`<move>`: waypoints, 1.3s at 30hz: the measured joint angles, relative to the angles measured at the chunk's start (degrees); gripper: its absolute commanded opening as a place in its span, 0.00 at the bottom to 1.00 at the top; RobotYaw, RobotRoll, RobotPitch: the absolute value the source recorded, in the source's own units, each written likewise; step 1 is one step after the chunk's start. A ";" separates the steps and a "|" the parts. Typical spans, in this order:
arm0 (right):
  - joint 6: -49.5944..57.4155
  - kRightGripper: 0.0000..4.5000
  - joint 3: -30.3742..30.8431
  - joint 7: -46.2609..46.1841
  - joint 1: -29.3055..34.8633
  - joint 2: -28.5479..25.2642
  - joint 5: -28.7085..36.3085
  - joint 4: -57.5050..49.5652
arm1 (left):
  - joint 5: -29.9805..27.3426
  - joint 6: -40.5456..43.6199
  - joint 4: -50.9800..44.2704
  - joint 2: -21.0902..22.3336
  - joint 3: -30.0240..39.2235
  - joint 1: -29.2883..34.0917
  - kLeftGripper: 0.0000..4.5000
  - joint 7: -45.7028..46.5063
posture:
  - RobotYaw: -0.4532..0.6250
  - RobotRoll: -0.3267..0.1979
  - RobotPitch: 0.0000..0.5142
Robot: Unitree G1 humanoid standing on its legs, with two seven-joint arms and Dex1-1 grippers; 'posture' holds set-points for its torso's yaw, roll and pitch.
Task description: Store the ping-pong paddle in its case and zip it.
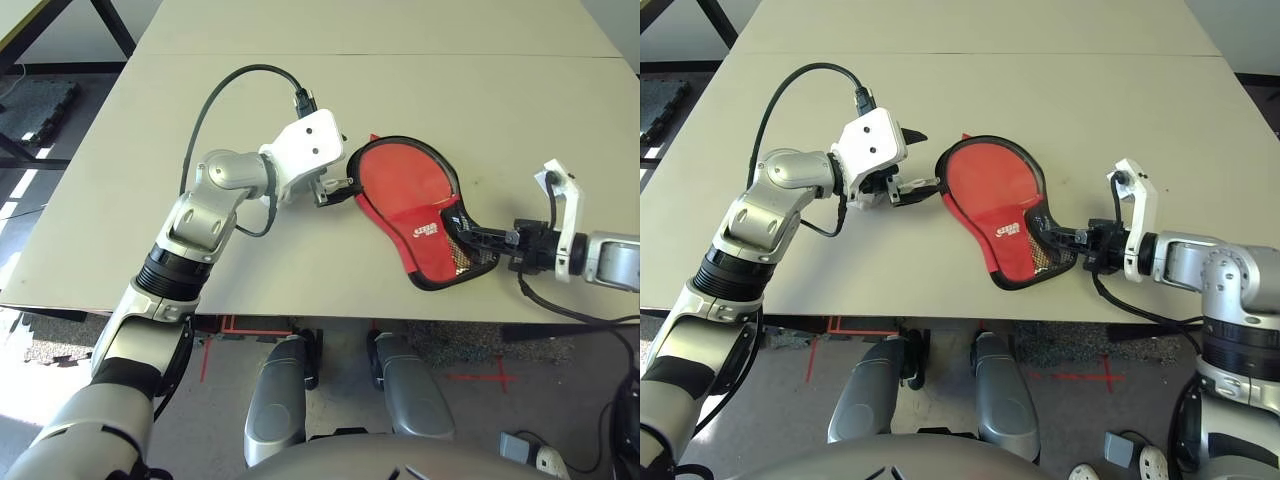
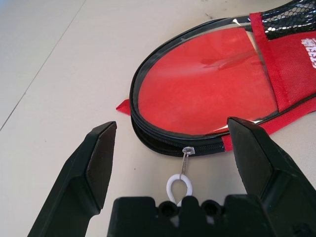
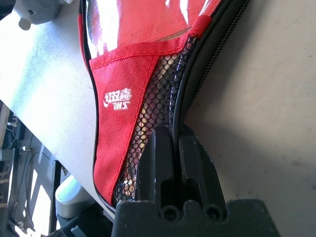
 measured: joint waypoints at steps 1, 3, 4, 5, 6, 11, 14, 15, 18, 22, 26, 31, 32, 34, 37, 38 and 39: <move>0.30 0.00 -0.26 -0.18 0.68 0.00 0.45 -0.78 | 0.00 -0.07 0.17 -0.03 -0.06 0.00 1.00 -0.06 | 0.35 0.62 0.46; 0.73 0.00 -0.76 -0.71 1.90 0.10 1.33 -2.02 | 0.00 -0.27 0.74 -0.05 -0.09 0.00 1.00 -0.16 | 0.35 0.62 0.47; 1.04 0.00 -1.15 -0.97 2.13 0.24 1.78 -2.39 | 0.01 -0.31 1.02 -0.06 -0.10 0.00 1.00 -0.17 | 0.35 0.62 0.47; 1.28 0.00 -1.49 -1.22 2.33 0.39 2.11 -2.80 | 0.01 -0.31 1.10 -0.07 -0.11 0.00 1.00 -0.18 | 0.35 0.62 0.47; 1.46 0.00 -1.53 -1.54 2.55 0.48 2.38 -3.33 | 0.00 -0.32 1.10 -0.07 -0.12 0.00 1.00 -0.18 | 0.35 0.62 0.47; -0.09 0.12 -0.62 -2.60 3.32 -0.04 2.80 -4.17 | 0.00 -0.33 1.09 -0.09 -0.15 0.03 1.00 -0.19 | 0.36 0.62 0.47; -3.70 0.32 1.39 -0.51 4.03 -3.69 2.67 -4.39 | 0.00 -0.33 1.09 -0.09 -0.15 0.07 1.00 -0.19 | 0.36 0.62 0.47; -5.53 0.41 1.76 1.04 4.31 -5.72 2.38 -4.35 | 0.00 -0.33 1.09 -0.02 -0.15 0.08 1.00 -0.19 | 0.36 0.62 0.47; -13.12 0.66 3.13 7.16 4.50 -13.59 0.50 -3.10 | -0.01 -0.33 1.09 0.18 -0.13 0.08 1.00 -0.22 | 0.35 0.62 0.47; -24.06 0.98 6.68 15.28 1.00 -22.53 -4.56 2.97 | -0.04 -0.32 1.14 0.69 -0.01 0.08 1.00 -0.31 | 0.35 0.62 0.46; -37.20 0.99 14.04 21.86 -7.58 -23.21 -11.14 11.80 | -0.12 -0.29 1.43 0.93 0.41 -0.02 1.00 -0.30 | 0.35 0.62 0.46; -48.27 0.99 20.18 27.84 -17.89 -18.78 -16.75 21.68 | -0.13 -0.15 1.45 1.29 0.72 0.01 1.00 -0.29 | 0.36 0.62 0.46; -50.07 0.99 21.72 28.87 -19.79 -17.62 -18.12 23.76 | -0.13 -0.08 1.44 1.30 0.76 0.00 1.00 -0.29 | 0.36 0.62 0.46; -53.34 0.99 24.33 30.88 -22.62 -15.19 -20.50 27.66 | -0.13 0.07 1.42 1.50 1.10 0.07 1.00 -0.29 | 0.38 0.62 0.47; -57.80 0.99 27.63 32.97 -26.93 -10.85 -23.69 33.71 | -0.13 0.46 1.36 1.79 1.96 0.10 1.00 -0.15 | 0.39 0.62 0.48; -59.42 0.99 28.43 33.35 -28.10 -9.39 -24.83 35.49 | -0.13 0.70 1.28 1.90 2.12 0.12 1.00 -0.13 | 0.39 0.62 0.48; -60.84 0.99 29.17 33.69 -29.04 -8.39 -25.83 37.07 | -0.13 0.96 1.23 2.17 2.22 0.15 1.00 -0.13 | 0.39 0.62 0.48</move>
